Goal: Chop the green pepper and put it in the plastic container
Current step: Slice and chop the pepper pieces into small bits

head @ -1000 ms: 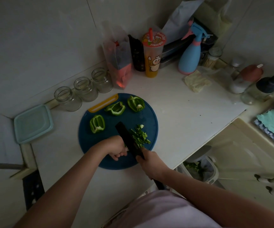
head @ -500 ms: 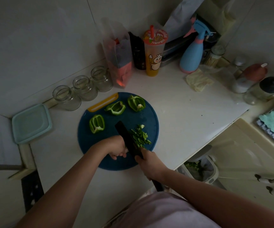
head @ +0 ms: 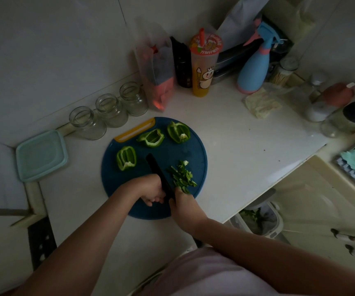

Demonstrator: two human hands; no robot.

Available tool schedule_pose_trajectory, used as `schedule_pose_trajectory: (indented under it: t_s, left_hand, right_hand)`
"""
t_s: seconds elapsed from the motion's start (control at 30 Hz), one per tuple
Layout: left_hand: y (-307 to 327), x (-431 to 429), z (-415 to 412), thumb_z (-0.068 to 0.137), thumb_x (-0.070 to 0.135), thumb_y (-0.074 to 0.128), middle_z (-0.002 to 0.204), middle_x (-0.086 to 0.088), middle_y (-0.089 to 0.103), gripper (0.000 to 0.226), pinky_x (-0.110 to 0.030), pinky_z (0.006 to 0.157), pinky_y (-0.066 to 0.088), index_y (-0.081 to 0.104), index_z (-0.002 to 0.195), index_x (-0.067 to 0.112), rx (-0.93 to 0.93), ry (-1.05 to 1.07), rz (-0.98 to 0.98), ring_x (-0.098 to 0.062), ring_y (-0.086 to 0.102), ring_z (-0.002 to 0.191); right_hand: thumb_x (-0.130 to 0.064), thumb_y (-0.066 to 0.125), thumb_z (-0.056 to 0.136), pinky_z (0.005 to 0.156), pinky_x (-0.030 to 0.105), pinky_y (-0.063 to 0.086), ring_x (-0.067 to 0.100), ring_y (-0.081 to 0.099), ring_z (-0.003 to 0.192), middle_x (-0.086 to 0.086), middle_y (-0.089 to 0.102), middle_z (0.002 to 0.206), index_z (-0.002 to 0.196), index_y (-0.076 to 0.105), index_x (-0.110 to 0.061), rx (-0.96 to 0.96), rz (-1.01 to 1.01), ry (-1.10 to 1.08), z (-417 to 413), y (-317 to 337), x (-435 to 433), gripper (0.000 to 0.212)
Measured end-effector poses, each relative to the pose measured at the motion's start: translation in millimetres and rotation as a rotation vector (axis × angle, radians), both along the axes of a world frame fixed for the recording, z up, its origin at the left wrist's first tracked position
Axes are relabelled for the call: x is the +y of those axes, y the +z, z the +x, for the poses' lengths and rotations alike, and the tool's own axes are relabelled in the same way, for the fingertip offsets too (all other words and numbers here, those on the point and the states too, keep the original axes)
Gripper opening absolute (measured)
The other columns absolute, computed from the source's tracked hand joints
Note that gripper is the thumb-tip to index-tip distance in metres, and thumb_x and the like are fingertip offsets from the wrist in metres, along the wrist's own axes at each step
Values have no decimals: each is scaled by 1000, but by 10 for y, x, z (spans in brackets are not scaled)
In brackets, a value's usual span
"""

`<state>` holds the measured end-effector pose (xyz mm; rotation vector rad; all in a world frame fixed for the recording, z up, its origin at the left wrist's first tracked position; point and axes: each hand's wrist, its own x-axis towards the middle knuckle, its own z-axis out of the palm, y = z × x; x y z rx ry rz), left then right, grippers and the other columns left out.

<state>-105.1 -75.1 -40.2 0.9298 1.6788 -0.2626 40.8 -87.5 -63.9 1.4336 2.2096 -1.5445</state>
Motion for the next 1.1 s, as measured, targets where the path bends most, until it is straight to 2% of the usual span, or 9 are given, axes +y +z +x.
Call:
schedule_pose_trajectory:
  t_s: [0.13,0.37,0.47,0.53,0.63,0.73,0.8,0.97,1.1]
  left_hand:
    - [-4,-45,17,97,14,47,65,-1,50,30,-19,53,47,58,69,11,5,60,1,-10,43,56]
    - [-25,-131,43,97,17,47,64,-2,51,30,-21,52,48,59,72,8,-4,169,50,-10,44,54]
    - [-61,-146,38,97,21,49,66,-3,53,26,-20,49,48,63,81,4,5,205,56,-9,47,54]
    - [-78,-163,9,94,24,55,65,-3,55,27,-19,48,49,62,75,6,21,234,82,-10,49,54]
    - [-114,-200,-34,85,24,69,65,-5,61,25,-19,46,48,61,72,4,76,323,199,-11,55,54]
    - [-153,-187,22,86,18,67,67,-7,64,21,-20,46,49,62,72,3,52,484,322,-12,58,53]
    - [-156,-143,82,89,13,61,74,-9,66,14,-21,50,51,64,78,4,33,556,422,-12,58,54]
    - [33,-88,-67,91,14,56,80,-4,68,13,-26,59,49,66,84,12,206,493,742,-9,56,55]
    - [208,-148,-395,89,17,59,88,-1,66,13,-23,71,42,67,97,12,487,529,988,-13,59,77]
  right_hand:
    - [-19,35,99,70,38,44,37,60,93,20,61,104,108,43,-4,-57,65,20,-25,-20,-37,19]
    - [-16,35,98,66,35,40,38,59,94,19,61,104,114,41,-5,-111,119,46,102,-16,-87,21]
    - [-21,35,99,67,33,38,36,59,93,20,60,104,110,43,-4,-106,94,0,189,-1,-18,21]
    - [-23,36,99,66,32,38,33,58,90,19,60,102,106,45,-5,-98,89,-2,224,22,26,21]
    - [-24,36,100,65,32,40,27,57,81,15,59,97,102,45,-7,-89,76,-22,242,62,89,19]
    - [-24,37,100,46,29,47,17,52,59,4,50,79,99,43,-10,-21,-7,-89,225,106,149,16]
    - [-25,38,100,37,27,45,18,52,55,5,50,76,103,45,-8,27,-51,-139,203,146,175,18]
    - [-25,39,100,41,28,46,18,53,55,10,55,83,111,46,-7,88,-2,-157,171,211,247,23]
    - [-26,40,99,50,31,45,18,53,60,8,54,84,103,46,-9,70,53,-66,183,204,250,18]
